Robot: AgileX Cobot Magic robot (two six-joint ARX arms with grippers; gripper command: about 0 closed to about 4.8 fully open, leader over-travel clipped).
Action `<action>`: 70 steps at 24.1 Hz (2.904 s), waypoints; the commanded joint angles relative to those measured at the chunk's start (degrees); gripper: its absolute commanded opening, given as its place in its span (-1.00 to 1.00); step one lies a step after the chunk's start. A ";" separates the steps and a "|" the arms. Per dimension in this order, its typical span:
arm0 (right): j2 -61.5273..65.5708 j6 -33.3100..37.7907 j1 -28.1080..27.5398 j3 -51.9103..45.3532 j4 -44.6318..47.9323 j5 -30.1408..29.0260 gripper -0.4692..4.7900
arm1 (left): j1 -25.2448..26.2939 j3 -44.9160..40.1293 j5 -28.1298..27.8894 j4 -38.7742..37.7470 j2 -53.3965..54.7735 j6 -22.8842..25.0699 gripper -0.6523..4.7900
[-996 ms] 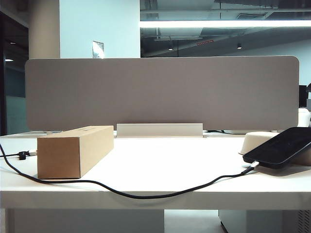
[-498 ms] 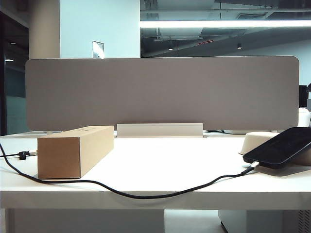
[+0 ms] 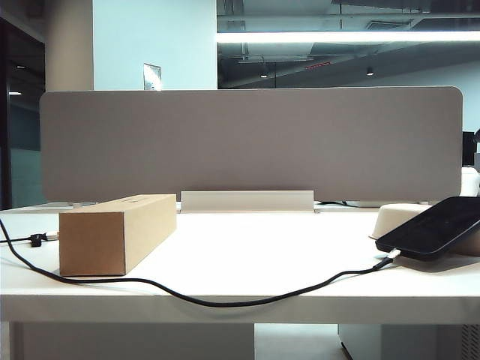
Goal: Pick up the charging cable and the phone, plug the charging cable into the charging port on the phone, and finally place them back on the table.
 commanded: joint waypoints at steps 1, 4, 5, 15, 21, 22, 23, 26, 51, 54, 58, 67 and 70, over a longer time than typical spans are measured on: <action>-0.04 -0.22 -0.07 0.09 1.03 0.13 -0.84 | 5.40 0.22 2.80 0.68 -0.04 0.04 -0.78; -0.04 -0.22 -0.07 0.09 1.01 0.11 -0.84 | 9.53 0.22 2.75 0.15 -1.49 0.04 -0.78; -0.04 -0.22 -0.07 0.09 1.03 0.11 -0.84 | 10.84 0.22 2.80 0.04 -2.23 0.04 -0.78; -0.15 -0.22 -0.07 0.09 1.05 0.26 -0.84 | 20.52 0.20 2.56 0.28 -7.39 0.04 -0.78; -0.15 -0.96 -0.07 0.09 1.86 0.33 -0.84 | 20.44 0.20 2.75 0.28 -7.39 0.04 -0.78; -0.15 -1.79 -0.07 0.09 3.21 0.37 -0.84 | 20.44 0.20 2.75 0.28 -7.39 0.04 -0.78; -0.15 -2.54 -0.07 0.09 4.02 0.39 -0.84 | 20.44 0.20 2.75 0.28 -7.39 0.04 -0.78; -0.15 -3.87 -0.04 0.09 5.57 1.86 -0.84 | 20.44 0.20 2.75 0.28 -7.39 0.04 -0.78; -9.38 -4.13 11.67 -0.28 4.09 12.70 -0.84 | 20.44 0.20 2.78 0.28 -7.37 0.04 -0.78; -9.38 -8.74 15.23 -0.31 3.34 18.45 -0.84 | 20.44 0.20 2.78 0.28 -7.37 0.04 -0.78; -9.38 -11.30 15.39 -0.35 0.81 20.15 -0.84 | 20.44 0.20 2.78 0.28 -7.37 0.04 -0.78; -9.38 -11.56 15.45 -0.39 -0.72 23.39 -0.84 | 20.44 0.20 2.78 0.28 -7.37 0.04 -0.78; -9.38 -11.47 14.29 -0.39 -0.70 22.60 -0.84 | 20.44 0.20 2.78 0.28 -7.37 0.04 -0.78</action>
